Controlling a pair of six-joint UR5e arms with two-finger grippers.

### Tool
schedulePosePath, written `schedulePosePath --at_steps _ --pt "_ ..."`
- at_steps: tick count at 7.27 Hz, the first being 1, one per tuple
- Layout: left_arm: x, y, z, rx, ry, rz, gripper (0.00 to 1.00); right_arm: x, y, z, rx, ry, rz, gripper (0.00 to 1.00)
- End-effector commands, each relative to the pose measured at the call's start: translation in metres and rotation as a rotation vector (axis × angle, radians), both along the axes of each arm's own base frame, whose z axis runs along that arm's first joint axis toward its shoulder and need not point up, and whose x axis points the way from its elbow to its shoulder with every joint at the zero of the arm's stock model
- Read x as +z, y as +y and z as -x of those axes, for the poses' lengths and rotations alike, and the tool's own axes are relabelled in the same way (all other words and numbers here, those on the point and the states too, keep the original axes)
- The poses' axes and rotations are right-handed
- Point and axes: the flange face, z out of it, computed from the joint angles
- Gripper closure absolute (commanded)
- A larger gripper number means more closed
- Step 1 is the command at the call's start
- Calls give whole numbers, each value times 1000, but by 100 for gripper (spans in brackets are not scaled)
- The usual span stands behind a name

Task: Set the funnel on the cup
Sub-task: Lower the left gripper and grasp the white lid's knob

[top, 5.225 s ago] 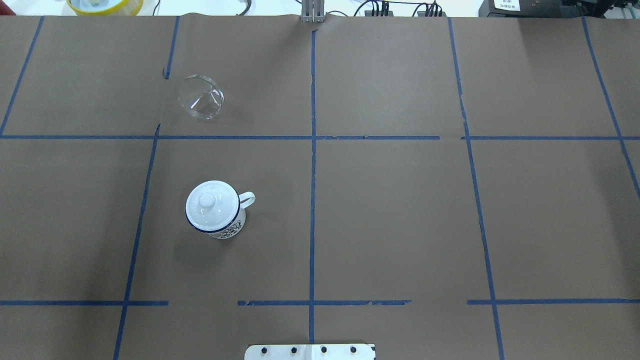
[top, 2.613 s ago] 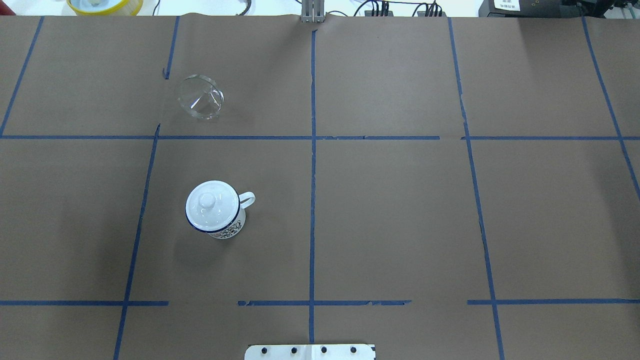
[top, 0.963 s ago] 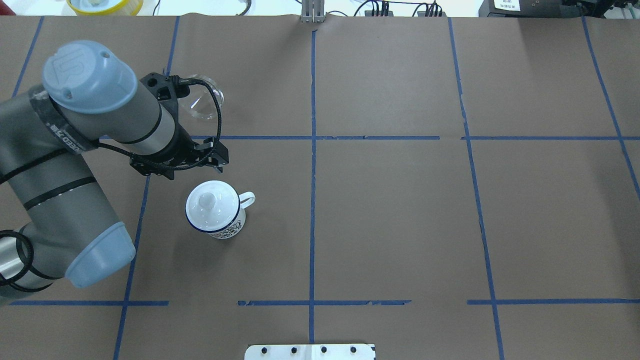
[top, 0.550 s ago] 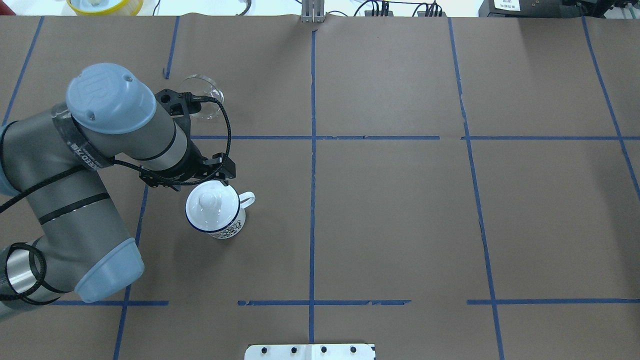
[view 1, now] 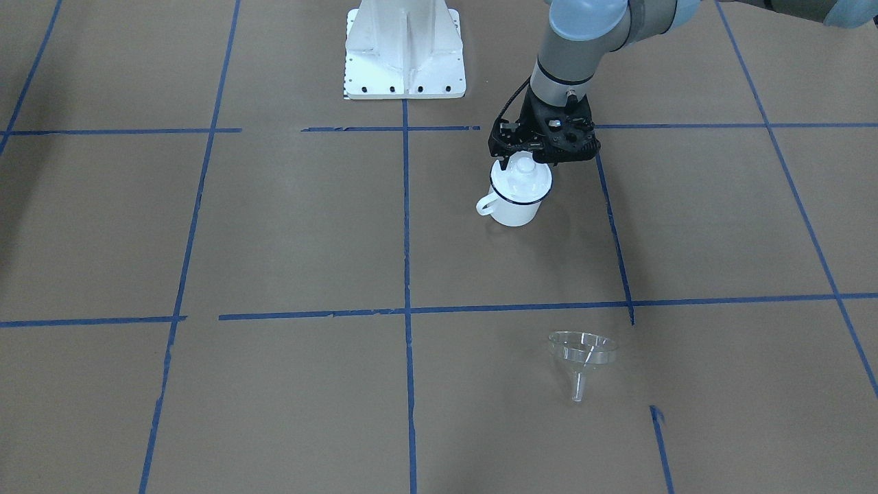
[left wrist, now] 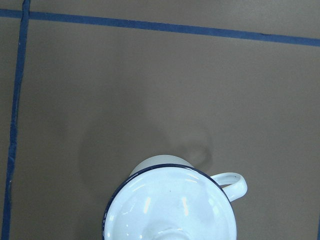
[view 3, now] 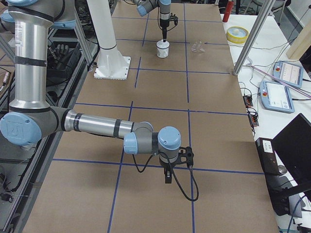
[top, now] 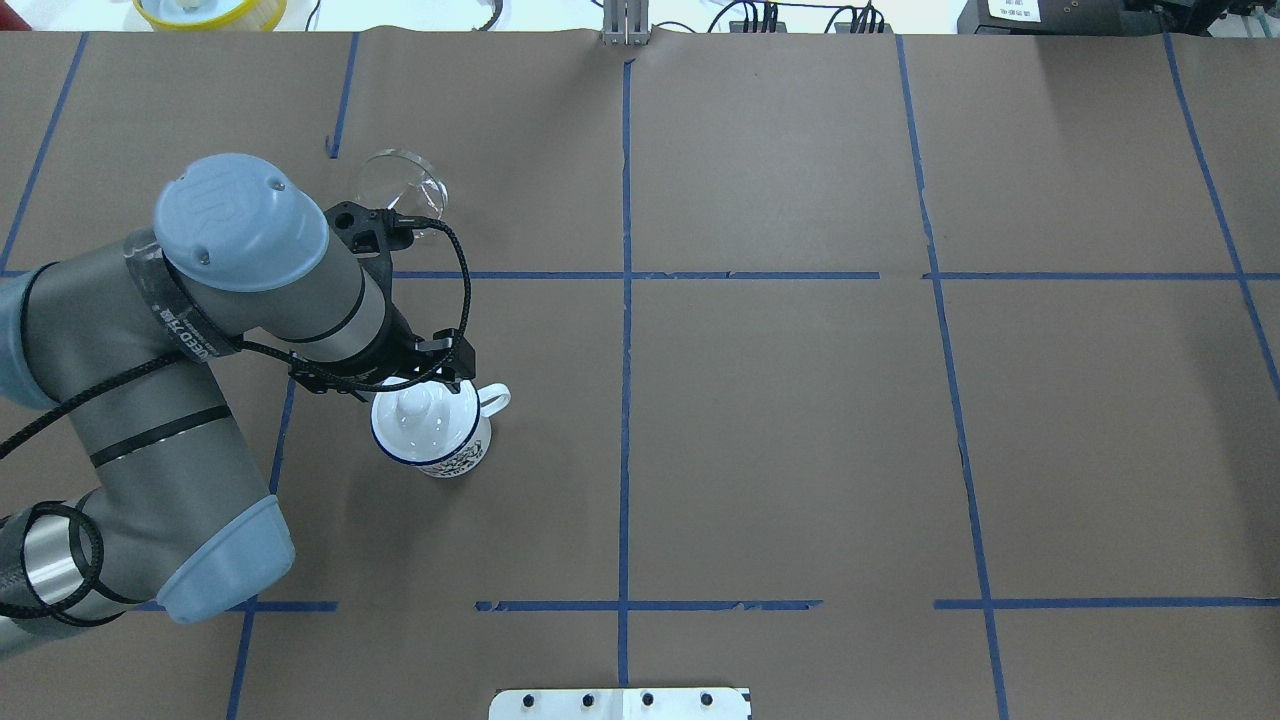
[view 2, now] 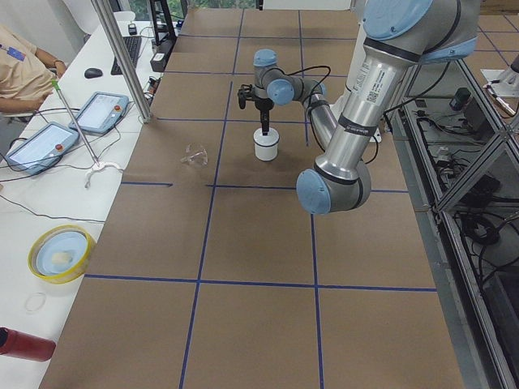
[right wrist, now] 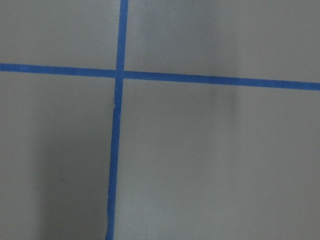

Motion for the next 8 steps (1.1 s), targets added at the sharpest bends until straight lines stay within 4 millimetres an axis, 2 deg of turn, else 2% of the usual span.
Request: schedulePosePath --at_steps 1,8 --pt "0 1 -1 2 0 0 28 0 0 0 1 0 1 0" --pt "3 0 -2 4 -5 1 30 -1 0 0 0 0 -2 0"
